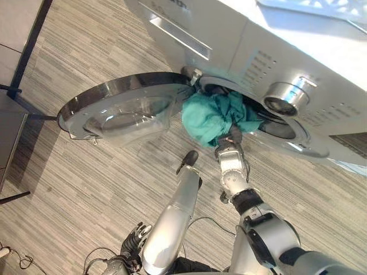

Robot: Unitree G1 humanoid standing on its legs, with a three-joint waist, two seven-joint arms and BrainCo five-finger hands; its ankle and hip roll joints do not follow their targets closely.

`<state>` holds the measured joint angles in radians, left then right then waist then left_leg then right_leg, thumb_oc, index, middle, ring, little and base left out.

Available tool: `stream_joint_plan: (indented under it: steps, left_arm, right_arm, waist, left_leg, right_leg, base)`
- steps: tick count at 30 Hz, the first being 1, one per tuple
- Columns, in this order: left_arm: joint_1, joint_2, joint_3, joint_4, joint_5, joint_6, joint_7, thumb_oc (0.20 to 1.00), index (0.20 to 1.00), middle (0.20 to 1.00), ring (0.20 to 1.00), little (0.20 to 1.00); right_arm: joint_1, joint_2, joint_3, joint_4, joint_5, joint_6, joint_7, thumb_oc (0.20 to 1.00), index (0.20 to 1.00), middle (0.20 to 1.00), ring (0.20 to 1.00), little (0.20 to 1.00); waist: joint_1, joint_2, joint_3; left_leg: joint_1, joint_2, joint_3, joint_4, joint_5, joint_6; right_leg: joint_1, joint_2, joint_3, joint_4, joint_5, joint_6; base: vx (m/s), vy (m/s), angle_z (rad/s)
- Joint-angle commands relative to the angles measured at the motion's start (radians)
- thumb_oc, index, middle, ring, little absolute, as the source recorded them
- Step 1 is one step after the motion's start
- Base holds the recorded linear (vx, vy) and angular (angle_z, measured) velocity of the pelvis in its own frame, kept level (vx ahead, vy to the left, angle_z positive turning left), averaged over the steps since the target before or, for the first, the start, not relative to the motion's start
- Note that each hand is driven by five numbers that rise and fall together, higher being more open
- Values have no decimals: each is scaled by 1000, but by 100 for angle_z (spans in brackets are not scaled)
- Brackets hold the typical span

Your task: Grab the laundry basket,head to the washer,open it,put in the laundry and shut it.

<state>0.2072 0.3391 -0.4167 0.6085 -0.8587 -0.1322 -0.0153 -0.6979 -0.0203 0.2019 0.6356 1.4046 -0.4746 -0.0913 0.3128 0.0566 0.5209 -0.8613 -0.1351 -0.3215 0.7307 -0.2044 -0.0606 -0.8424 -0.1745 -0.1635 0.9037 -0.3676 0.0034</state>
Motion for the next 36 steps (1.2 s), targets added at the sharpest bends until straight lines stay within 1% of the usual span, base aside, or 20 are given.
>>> stream_joint_plan:
  steps: [1, 4, 5, 7, 8, 13, 14, 18, 19, 21, 22, 25, 29, 30, 32, 33, 36]
  left_arm:
    - [-6, -16, -74, -18, -26, -16, 19, 1000, 1000, 1000, 1000, 1000]
    - [-11, -4, -85, -23, -17, -20, 31, 1000, 1000, 1000, 1000, 1000]
    - [-11, -1, -88, -25, -19, -24, 38, 1000, 1000, 1000, 1000, 1000]
    - [-14, 0, -89, -20, -14, -20, 37, 1000, 1000, 1000, 1000, 1000]
    - [-15, 2, -90, -21, -18, -24, 38, 1000, 1000, 1000, 1000, 1000]
    - [-23, 26, -101, -32, 5, -33, 38, 1000, 1000, 1000, 1000, 1000]
    - [-23, 29, -103, -41, 2, -34, 34, 1000, 1000, 1000, 1000, 1000]
    - [-4, 70, -117, -126, 11, -50, 21, 1000, 1000, 1000, 1000, 1000]
    - [-5, 71, -117, -128, 10, -50, 22, 1000, 1000, 1000, 1000, 1000]
    - [12, 87, -136, -177, -1, -54, 11, 1000, 1000, 1000, 1000, 1000]
    - [27, 105, -152, -211, -14, -57, 3, 1000, 1000, 1000, 1000, 1000]
    - [32, 131, -177, -237, -35, -45, -19, 1000, 1000, 1000, 1000, 1000]
    - [39, 180, -187, -259, -37, -36, -54, 1000, 1000, 1000, 1000, 1000]
    - [36, 182, -188, -260, -37, -35, -55, 1000, 1000, 1000, 1000, 1000]
    - [37, 202, -185, -263, -43, -28, -75, 1000, 1000, 1000, 1000, 1000]
    - [37, 220, -180, -259, -46, -22, -90, 1000, 1000, 1000, 1000, 1000]
    - [32, 241, -174, -268, -41, -25, -93, 1000, 1000, 1000, 1000, 1000]
  right_arm:
    - [-22, -3, -10, -148, -9, -89, 7, 200, 200, 200, 200, 200]
    - [-45, -13, -8, -195, -36, -120, -17, 200, 200, 200, 200, 200]
    - [-52, -6, 7, -242, -63, -140, -37, 200, 200, 200, 200, 200]
    - [-56, -15, -8, -233, -62, -135, -42, 200, 200, 200, 200, 200]
    - [-62, -16, 2, -238, -81, -147, -52, 200, 200, 200, 200, 200]
    - [-123, -28, -30, -220, -109, -163, -80, 200, 200, 200, 200, 200]
    - [-132, -30, -37, -217, -119, -169, -88, 200, 200, 200, 200, 200]
    - [-177, -65, -94, -234, -180, -204, -132, 200, 200, 200, 200, 200]
    - [-178, -66, -95, -235, -181, -204, -134, 200, 200, 200, 200, 200]
    - [-207, -83, -142, -220, -179, -221, -152, 200, 200, 200, 200, 200]
    - [-240, -120, -176, -168, -179, -228, -171, 200, 200, 200, 200, 200]
    - [-315, -202, -218, -32, -126, -221, -181, 200, 200, 200, 200, 200]
    - [-442, -326, -243, 170, -40, -175, -168, 200, 200, 200, 200, 200]
    - [-452, -333, -245, 183, -31, -171, -158, 200, 200, 200, 200, 200]
    - [-522, -386, -234, 256, 18, -152, -126, 200, 200, 200, 200, 200]
    - [-612, -443, -197, 325, 32, -127, -108, 200, 200, 200, 200, 200]
    - [-692, -485, -153, 366, 28, -114, -106, 200, 200, 200, 200, 200]
  waist:
    - [14, 31, -2]
    - [9, 20, -2]
    - [7, 15, -2]
    - [4, 11, -2]
    - [4, 9, -2]
    - [12, 5, -2]
    - [15, 7, -2]
    - [32, 29, -1]
    - [34, 28, -1]
    - [42, 42, -1]
    - [45, 57, -1]
    - [54, 74, -1]
    - [64, 98, -1]
    - [67, 98, -1]
    - [77, 107, -1]
    - [88, 112, -1]
    - [96, 116, -1]
  left_leg:
    - [-4, -33, 81, 56, -78, 141]
    - [-4, -31, 79, 41, -72, 139]
    - [-5, -29, 79, 34, -69, 138]
    - [-5, -27, 79, 30, -68, 138]
    - [-6, -27, 78, 26, -65, 137]
    - [-25, -32, 76, 24, -60, 138]
    - [-34, -33, 76, 29, -61, 139]
    - [-127, -48, 83, 91, -78, 144]
    - [-132, -48, 84, 95, -79, 144]
    - [-191, -54, 93, 148, -97, 150]
    - [-242, -65, 98, 193, -115, 153]
    - [-320, -75, 113, 257, -141, 154]
    - [-391, -78, 122, 309, -159, 149]
    - [-395, -79, 122, 311, -159, 149]
    - [-419, -79, 121, 323, -163, 146]
    - [-437, -76, 121, 329, -165, 143]
    - [-454, -78, 122, 338, -168, 140]
  right_leg:
    - [30, 9, -26, -132, 115, 57]
    - [35, 10, -30, -148, 121, 58]
    - [36, 12, -30, -156, 124, 58]
    - [37, 13, -30, -160, 126, 58]
    - [38, 13, -31, -167, 129, 59]
    - [35, 14, -33, -185, 137, 60]
    - [30, 13, -33, -186, 137, 60]
    - [-58, 13, -22, -152, 128, 58]
    - [-63, 13, -21, -148, 127, 58]
    - [-122, 11, -14, -106, 117, 56]
    - [-170, 10, -8, -69, 108, 54]
    - [-250, 8, -1, -8, 88, 53]
    - [-319, 2, -3, 39, 70, 51]
    - [-323, 2, -3, 41, 69, 51]
    - [-351, -1, -4, 55, 62, 49]
    - [-369, -4, -7, 62, 60, 50]
    - [-386, -3, -7, 69, 56, 48]
  base:
    - [3, -23, 7]
    - [-3, -7, 5]
    - [0, 0, 0]
    - [0, 0, 0]
    - [0, 0, 0]
    - [-2, 4, -1]
    - [-29, 55, -2]
    - [-32, 91, -3]
    - [-15, 69, -7]
    - [-5, 93, -9]
    - [10, 117, -9]
    - [29, 81, -2]
    - [46, 27, 5]
    - [49, 5, -2]
    - [65, 4, 1]
    - [73, -9, 1]
    - [48, -9, 2]
